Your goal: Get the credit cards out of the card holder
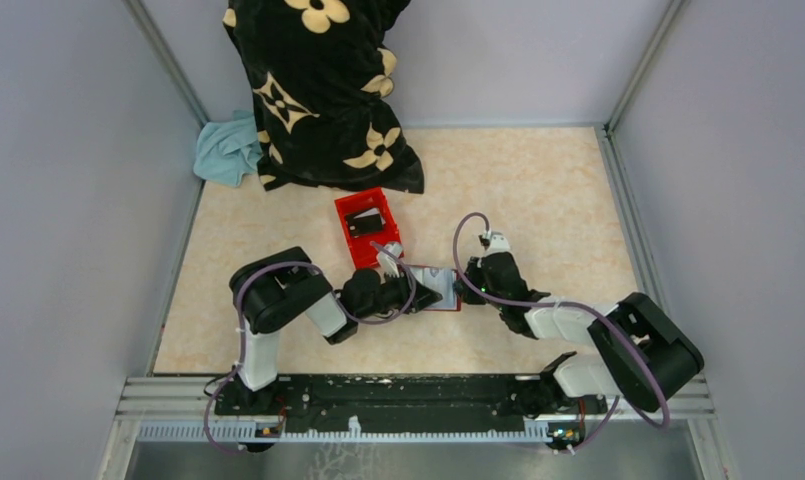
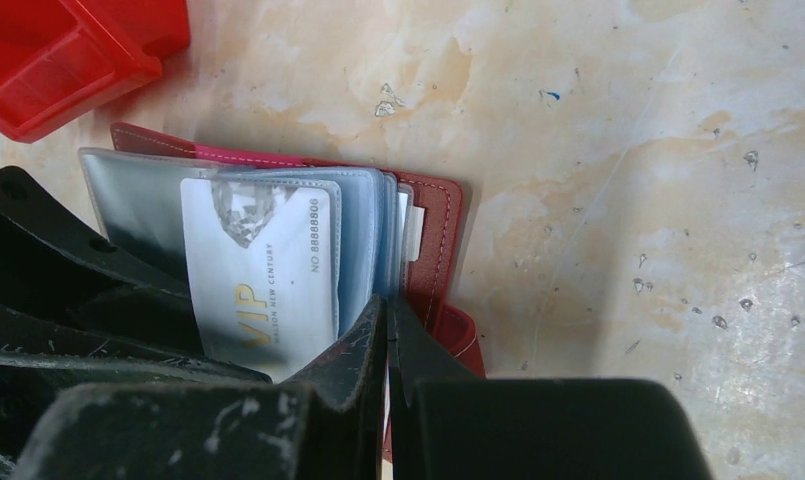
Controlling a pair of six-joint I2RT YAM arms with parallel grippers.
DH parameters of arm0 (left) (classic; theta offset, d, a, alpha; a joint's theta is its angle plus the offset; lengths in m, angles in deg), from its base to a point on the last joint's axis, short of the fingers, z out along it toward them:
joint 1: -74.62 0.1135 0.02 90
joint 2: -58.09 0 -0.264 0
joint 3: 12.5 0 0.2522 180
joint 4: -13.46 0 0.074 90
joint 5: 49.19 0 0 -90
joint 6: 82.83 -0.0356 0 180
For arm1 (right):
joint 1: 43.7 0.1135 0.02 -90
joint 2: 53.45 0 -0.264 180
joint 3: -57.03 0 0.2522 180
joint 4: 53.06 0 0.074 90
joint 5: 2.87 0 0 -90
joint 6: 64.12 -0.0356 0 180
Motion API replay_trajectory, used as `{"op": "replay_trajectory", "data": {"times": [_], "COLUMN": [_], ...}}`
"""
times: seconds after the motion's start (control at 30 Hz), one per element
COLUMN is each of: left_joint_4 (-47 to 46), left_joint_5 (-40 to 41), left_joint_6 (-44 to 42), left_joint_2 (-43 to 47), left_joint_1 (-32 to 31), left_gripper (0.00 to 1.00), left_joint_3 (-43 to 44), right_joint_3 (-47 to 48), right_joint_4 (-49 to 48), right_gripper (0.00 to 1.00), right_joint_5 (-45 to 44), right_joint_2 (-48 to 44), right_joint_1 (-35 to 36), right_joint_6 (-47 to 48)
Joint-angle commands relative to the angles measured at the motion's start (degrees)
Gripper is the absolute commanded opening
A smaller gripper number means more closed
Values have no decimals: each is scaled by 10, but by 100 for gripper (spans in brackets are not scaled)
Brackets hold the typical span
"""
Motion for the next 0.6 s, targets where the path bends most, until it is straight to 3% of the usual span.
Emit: {"op": "replay_trajectory", "data": {"times": [0.0,0.3,0.57], "left_joint_4": [10,-45,-107], "left_joint_5": [-11,-28,-57], "left_joint_6": [-13,2,28], "left_joint_2": [12,10,-7], "left_joint_1": [11,32,48], "left_gripper": [36,35,24], "left_joint_3": [-22,-50,-65], "right_joint_3": [-19,-19,-16], "right_joint_4": [10,2,-4], "right_gripper": [0,0,0], "right_joint_5": [15,20,24], "right_joint_2": [18,35,51], "right_joint_1": [-11,-15,-15], "right_joint_6": [-3,-5,-3]}}
